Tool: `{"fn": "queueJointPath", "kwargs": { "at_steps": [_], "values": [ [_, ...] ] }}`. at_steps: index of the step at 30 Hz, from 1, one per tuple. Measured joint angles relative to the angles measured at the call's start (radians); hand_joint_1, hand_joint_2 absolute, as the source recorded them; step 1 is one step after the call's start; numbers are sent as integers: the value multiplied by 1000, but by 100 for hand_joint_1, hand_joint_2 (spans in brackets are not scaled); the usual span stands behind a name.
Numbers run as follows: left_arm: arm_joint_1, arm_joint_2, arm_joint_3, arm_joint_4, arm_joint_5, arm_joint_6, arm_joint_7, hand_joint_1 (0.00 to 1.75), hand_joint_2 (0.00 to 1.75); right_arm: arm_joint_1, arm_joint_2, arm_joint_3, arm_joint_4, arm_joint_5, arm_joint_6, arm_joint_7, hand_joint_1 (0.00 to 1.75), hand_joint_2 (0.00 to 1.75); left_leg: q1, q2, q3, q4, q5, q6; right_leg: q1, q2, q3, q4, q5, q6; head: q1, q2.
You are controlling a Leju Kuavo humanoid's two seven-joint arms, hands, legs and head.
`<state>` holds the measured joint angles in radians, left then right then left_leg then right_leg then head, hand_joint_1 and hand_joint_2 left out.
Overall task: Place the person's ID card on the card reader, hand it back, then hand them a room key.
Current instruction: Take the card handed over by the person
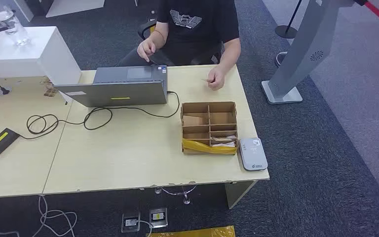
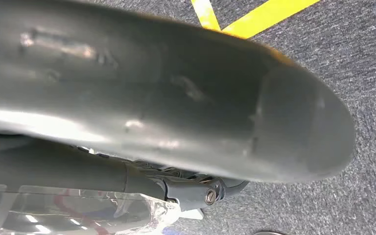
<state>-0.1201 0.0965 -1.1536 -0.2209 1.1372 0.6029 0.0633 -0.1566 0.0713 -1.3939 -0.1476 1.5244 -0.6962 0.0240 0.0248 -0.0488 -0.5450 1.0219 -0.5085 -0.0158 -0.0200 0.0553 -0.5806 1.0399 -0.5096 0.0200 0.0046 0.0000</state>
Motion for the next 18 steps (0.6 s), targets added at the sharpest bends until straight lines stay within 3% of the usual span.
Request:
{"fn": "queueJointPath", "kwargs": {
  "at_steps": [9, 18],
  "values": [
    [0, -1, -1, 0, 1, -7, 0, 0, 0, 0, 2, 0, 0, -16, 0, -4, 0, 0, 0, 0, 0, 0, 0, 0, 0, 0, 0, 0, 0, 0, 0, 0],
    [0, -1, -1, 0, 1, -20, 0, 0, 0, -2, -26, -52, 0, -213, 1, -20, 0, 0, 0, 0, 0, 0, 0, 0, 0, 0, 0, 0, 0, 0, 0, 0]
  ]
}}
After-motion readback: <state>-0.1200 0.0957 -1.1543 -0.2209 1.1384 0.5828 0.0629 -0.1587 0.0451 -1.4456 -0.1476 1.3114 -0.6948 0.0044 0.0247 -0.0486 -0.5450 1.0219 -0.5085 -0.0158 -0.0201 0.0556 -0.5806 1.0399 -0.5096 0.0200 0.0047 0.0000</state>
